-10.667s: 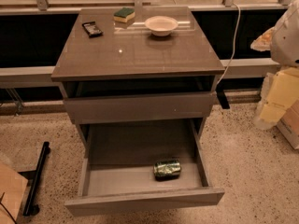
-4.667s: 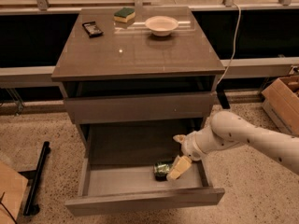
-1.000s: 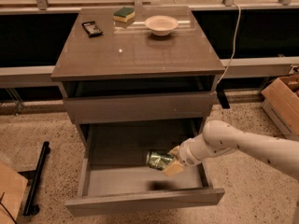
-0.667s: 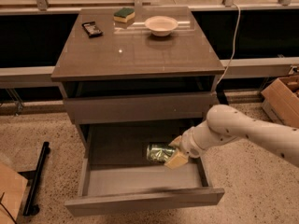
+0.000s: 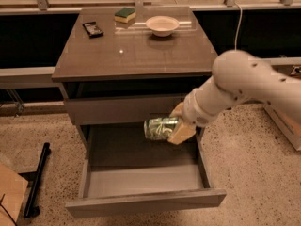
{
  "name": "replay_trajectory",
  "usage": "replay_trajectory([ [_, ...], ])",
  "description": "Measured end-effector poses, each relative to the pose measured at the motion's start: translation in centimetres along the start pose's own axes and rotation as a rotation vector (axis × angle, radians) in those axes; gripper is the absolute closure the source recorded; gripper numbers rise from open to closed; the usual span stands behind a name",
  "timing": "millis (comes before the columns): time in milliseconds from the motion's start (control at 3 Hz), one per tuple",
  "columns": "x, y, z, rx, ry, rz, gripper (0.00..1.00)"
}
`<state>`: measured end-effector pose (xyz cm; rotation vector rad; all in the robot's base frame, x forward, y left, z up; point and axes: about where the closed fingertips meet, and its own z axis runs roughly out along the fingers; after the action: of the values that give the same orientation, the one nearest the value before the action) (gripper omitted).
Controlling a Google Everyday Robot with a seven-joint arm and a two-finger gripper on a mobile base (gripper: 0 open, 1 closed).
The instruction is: Pick green can from middle drawer and place on counter
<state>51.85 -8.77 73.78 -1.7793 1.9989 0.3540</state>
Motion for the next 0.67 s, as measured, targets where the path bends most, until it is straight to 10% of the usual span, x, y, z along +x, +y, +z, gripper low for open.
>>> replay_trajectory([
  [667, -6.2, -7.9, -13.9, 0.194, 0.042, -0.101, 1.00],
])
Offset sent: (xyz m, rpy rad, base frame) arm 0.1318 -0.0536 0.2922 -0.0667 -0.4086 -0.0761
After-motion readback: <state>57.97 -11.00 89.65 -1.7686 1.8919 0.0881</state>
